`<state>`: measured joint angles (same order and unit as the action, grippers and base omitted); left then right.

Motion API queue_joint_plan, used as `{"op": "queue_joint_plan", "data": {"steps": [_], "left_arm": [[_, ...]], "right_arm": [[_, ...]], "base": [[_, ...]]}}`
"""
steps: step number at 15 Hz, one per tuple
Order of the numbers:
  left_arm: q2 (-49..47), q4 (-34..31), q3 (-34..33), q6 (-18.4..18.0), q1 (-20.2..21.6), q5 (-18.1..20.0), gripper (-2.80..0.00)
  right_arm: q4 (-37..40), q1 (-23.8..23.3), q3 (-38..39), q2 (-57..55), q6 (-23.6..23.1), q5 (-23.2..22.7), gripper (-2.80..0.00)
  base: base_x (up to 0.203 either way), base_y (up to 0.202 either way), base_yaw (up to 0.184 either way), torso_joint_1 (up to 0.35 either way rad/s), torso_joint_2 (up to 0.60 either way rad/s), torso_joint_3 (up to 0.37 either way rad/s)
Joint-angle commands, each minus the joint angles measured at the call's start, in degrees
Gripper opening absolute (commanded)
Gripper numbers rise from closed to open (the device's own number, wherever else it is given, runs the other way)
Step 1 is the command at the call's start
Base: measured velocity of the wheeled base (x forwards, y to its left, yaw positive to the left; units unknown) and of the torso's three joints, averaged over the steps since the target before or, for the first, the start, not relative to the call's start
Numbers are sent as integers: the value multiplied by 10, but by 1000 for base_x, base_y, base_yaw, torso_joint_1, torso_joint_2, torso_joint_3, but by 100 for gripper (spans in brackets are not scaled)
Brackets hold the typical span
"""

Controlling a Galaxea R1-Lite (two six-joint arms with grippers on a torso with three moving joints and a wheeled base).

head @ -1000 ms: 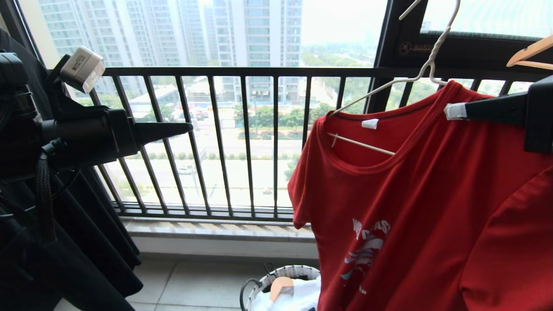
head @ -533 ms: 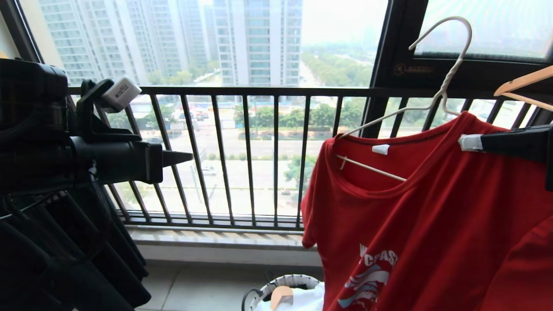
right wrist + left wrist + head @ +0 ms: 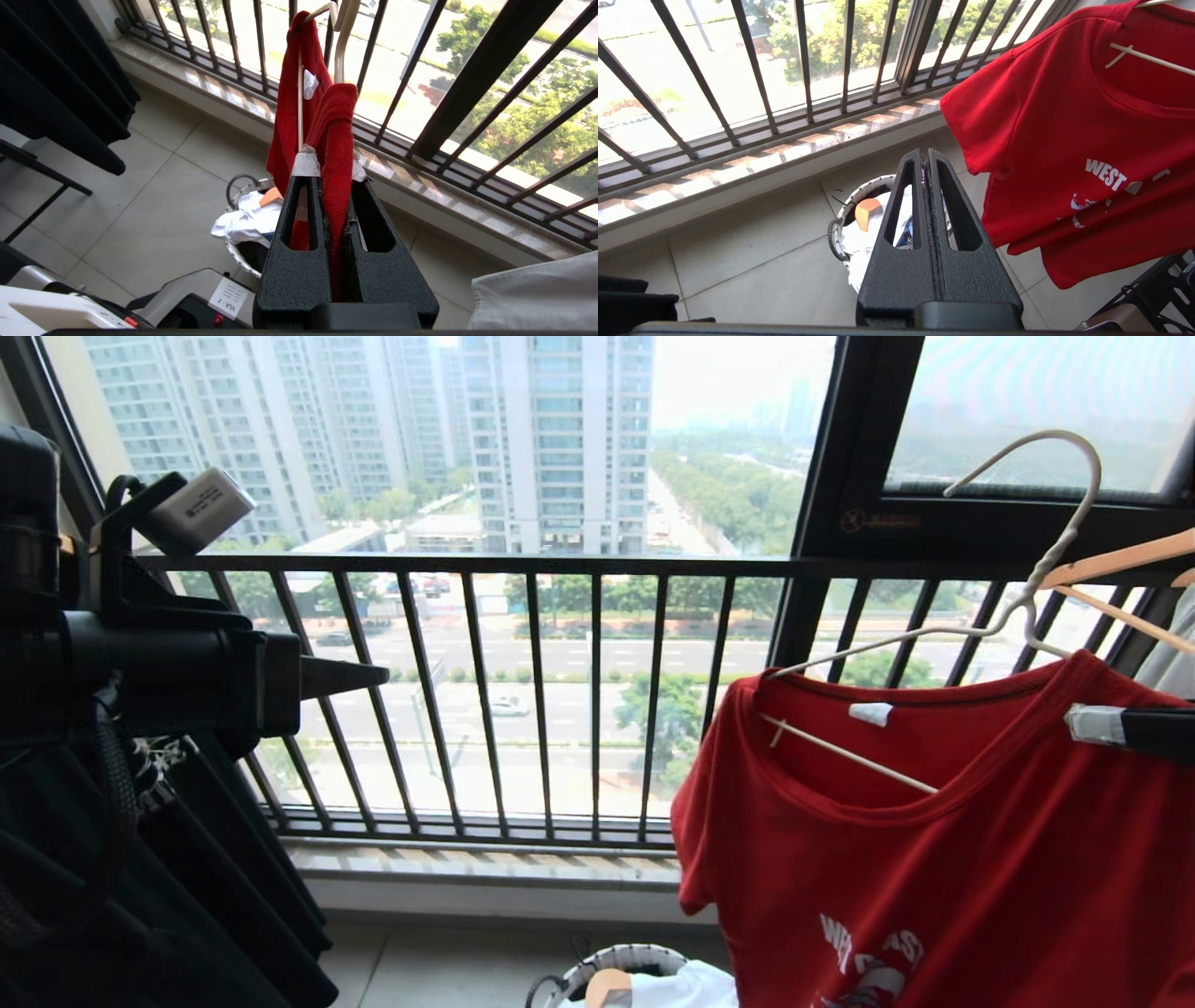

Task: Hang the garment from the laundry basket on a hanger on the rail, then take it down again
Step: Hang the clothes rack on the clothesline

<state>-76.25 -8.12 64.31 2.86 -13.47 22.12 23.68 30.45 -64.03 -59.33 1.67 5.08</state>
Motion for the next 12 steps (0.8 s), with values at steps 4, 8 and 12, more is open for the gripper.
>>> {"op": "queue_joint_plan", "data": {"steps": [4,8,12], "left_arm": [[5,0,0,0,-1,1,-280],[5,0,-1,-1,-1,2,-280],[2,1,-4,-1,-1,3,-280]], "right_arm": [[1,-5,24,35,0,5,-280],[1,-7,50,57,0,5,-280],[0,-7,78,78,1,5,-280]], "base": [[0,0,0,159,-336,-178],[0,0,0,150,-322,-169],[0,0,0,155,-320,-164]]}}
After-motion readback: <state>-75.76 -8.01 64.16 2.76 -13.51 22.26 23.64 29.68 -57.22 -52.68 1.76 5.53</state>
